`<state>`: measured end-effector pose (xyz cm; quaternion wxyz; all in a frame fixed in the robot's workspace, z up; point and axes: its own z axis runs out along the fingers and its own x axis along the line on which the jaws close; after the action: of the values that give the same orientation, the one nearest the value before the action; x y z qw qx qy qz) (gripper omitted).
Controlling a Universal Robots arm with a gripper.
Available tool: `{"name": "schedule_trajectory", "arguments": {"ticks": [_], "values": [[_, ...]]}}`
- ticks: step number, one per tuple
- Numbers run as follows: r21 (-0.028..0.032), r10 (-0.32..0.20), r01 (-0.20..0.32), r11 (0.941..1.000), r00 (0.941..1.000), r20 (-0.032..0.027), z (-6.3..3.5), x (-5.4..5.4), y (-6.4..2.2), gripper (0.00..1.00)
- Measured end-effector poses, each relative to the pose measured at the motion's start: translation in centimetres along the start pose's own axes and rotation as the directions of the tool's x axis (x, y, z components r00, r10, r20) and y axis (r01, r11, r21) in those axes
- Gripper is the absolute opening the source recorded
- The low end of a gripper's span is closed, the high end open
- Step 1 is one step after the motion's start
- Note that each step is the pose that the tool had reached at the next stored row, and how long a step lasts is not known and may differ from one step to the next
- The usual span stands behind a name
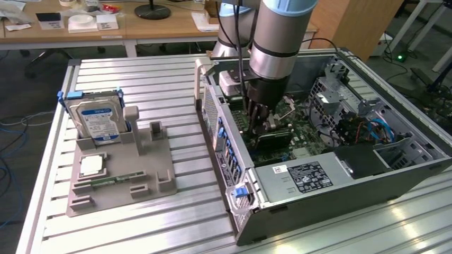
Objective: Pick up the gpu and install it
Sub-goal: 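Press down on the gpu until it lock into place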
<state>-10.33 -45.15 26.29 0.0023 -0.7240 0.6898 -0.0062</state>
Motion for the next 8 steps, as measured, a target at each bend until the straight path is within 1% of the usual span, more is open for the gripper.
{"name": "schedule_trajectory", "arguments": {"ticks": [3, 4, 6, 8], "values": [[0.0012, 0.0, 0.0, 1.0, 1.0, 0.0014, -0.04, 0.0, -0.02, 0.11], [0.0021, 0.0, 0.0, 1.0, 1.0, 0.003, -0.24, 0.0, -0.03, 0.11], [0.0008, 0.0, 0.0, 1.0, 1.0, 0.0013, -1.07, 0.0, -0.03, 0.11], [0.0019, 0.0, 0.0, 1.0, 1.0, 0.0018, -1.36, 0.0, -0.03, 0.11]]}}
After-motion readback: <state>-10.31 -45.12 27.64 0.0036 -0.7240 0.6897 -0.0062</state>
